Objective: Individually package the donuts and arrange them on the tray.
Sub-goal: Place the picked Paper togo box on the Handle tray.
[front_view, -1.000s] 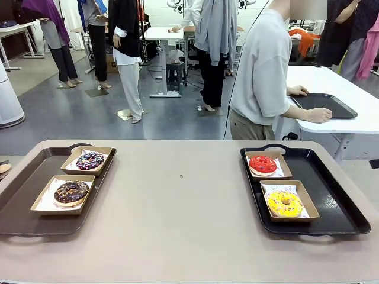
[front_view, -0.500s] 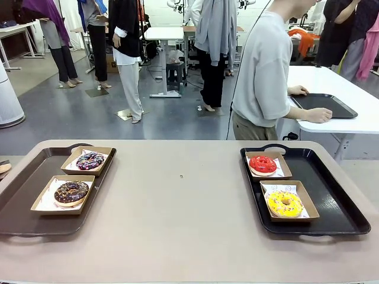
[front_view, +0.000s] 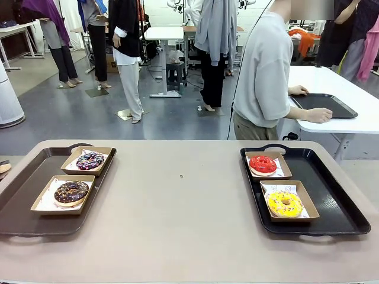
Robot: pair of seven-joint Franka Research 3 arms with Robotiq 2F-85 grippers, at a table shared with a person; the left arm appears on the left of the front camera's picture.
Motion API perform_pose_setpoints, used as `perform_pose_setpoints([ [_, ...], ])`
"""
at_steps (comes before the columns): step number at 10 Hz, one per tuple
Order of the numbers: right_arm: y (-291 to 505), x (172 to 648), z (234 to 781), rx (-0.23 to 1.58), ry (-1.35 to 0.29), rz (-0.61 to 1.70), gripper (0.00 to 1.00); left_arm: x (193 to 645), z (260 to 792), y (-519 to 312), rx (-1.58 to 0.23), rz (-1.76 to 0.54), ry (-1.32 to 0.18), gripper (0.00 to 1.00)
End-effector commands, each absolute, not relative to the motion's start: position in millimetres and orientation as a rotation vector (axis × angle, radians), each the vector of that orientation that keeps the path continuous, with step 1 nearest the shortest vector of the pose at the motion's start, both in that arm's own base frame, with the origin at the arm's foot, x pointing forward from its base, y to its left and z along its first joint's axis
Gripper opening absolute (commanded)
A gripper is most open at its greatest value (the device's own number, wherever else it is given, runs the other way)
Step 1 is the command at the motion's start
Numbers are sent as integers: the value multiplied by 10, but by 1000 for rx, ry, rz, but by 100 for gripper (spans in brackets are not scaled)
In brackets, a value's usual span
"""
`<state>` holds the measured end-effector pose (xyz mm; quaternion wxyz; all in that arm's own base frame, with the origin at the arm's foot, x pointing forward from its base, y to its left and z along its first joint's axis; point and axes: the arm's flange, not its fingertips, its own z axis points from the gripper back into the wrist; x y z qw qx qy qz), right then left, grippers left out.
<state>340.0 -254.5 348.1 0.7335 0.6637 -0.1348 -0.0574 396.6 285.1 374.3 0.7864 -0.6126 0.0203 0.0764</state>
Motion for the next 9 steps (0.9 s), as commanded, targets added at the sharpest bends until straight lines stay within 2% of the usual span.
perform_pose_setpoints([
  [1,-2517,3351,3513,1463,-294,-138,100,3955,3768,2858,-1318,167,40,100],
  [9,-2517,3351,3513,1463,-294,-138,100,3955,3768,2858,-1318,167,40,100],
])
